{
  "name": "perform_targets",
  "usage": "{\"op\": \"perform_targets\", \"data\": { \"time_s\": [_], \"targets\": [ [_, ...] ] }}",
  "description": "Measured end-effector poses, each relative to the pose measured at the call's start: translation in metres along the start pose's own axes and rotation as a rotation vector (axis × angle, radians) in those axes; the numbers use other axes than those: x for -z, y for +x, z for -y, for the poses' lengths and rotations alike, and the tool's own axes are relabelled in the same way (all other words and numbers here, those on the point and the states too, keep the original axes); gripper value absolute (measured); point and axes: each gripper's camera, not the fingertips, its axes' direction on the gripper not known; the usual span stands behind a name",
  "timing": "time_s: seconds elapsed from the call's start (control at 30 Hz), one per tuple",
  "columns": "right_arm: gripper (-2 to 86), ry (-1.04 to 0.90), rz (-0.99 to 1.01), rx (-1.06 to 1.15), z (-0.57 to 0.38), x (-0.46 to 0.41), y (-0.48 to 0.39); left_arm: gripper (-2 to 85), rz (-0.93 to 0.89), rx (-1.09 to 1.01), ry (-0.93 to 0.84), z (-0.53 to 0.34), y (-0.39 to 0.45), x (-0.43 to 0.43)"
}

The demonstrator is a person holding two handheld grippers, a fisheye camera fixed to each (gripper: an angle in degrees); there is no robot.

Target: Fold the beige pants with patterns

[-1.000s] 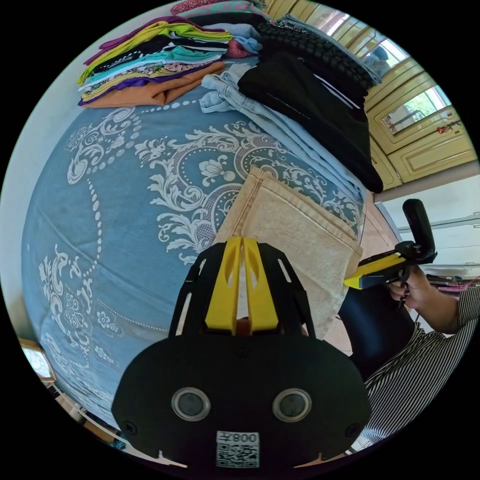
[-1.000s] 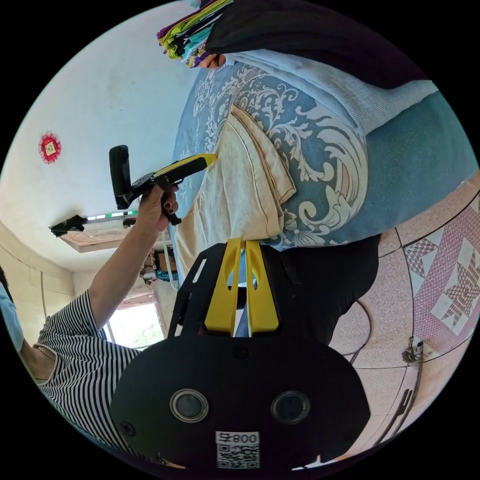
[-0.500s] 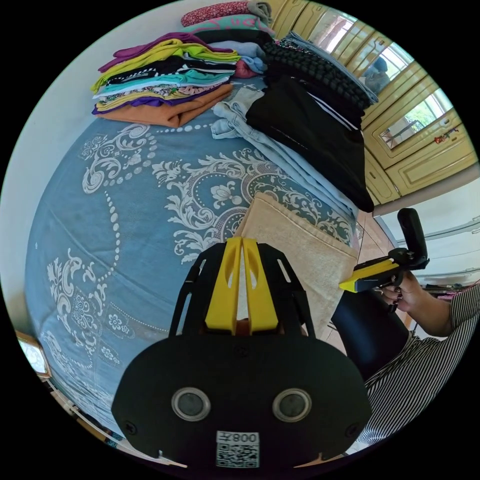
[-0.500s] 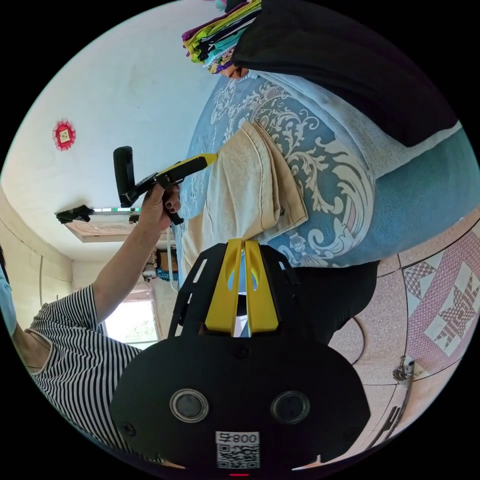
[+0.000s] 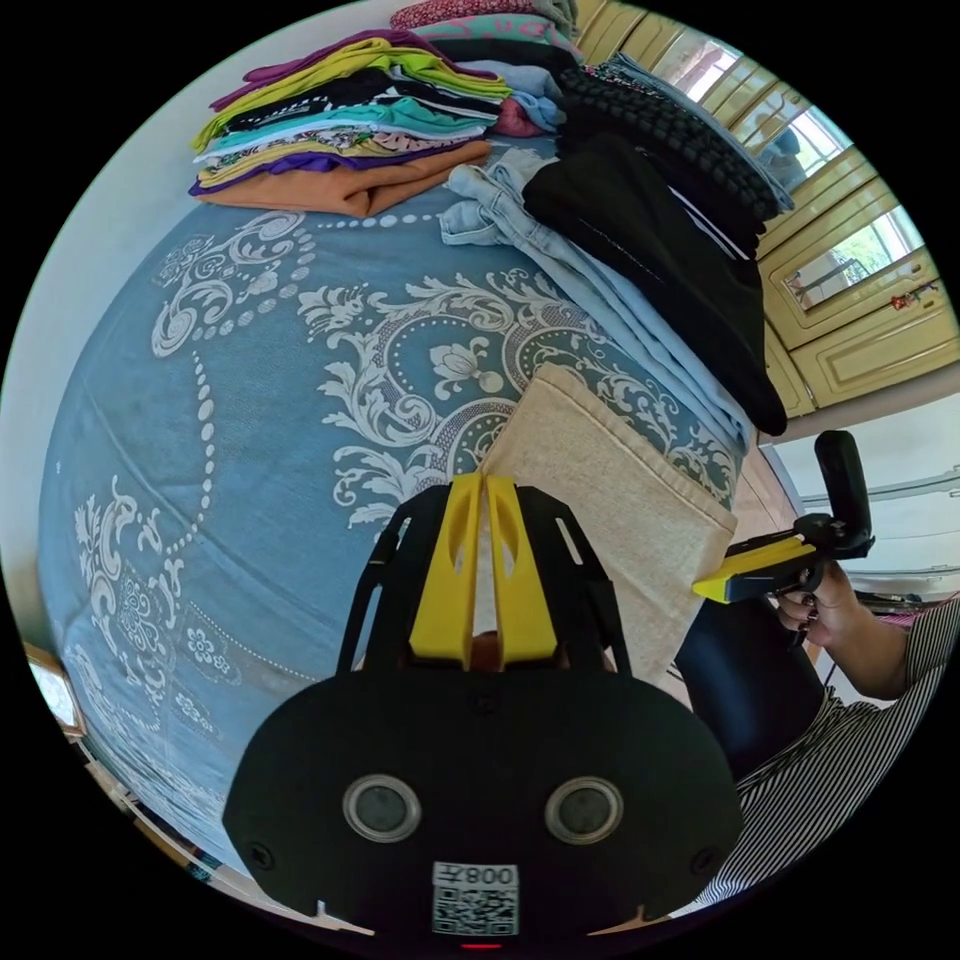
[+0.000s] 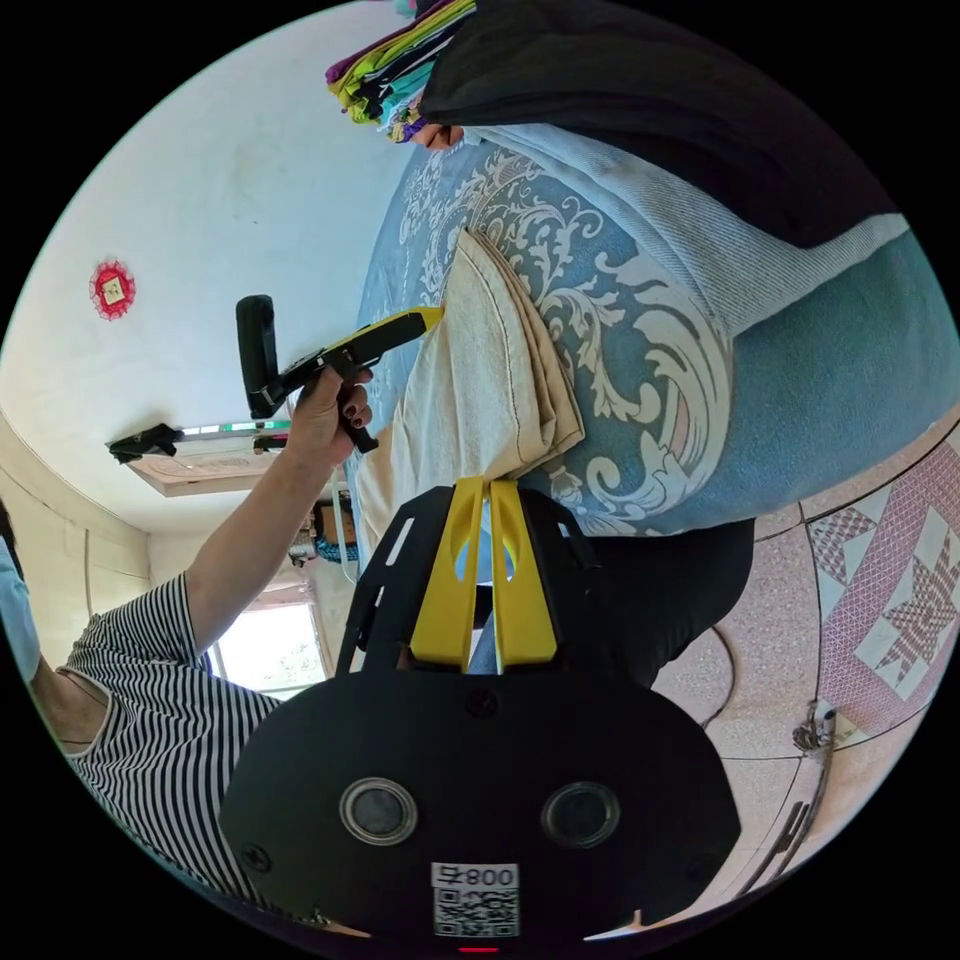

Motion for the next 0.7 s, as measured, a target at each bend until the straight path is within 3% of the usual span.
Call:
{"op": "perform_targets", "data": {
  "time_s": [0.27, 0.5, 0.7],
  "targets": [
    [0.6, 0.007, -0.021, 0.002, 0.018, -0.034, 0.003, 4.8, -0.050, 0.142, 0.174, -0.077, -0.027, 0.087],
    [0.1, -0.087, -0.114, 0.059, 0.030, -0.082, -0.012, 6.5, 0.049, 0.412, 0.294, -0.227, -0.087, 0.188],
    [0.1, -0.239, -0.082, 0.293, 0.064, -0.174, -0.072, 6.1, 0.126, 0.581, 0.191, -0.315, -0.144, 0.234]
  ]
}}
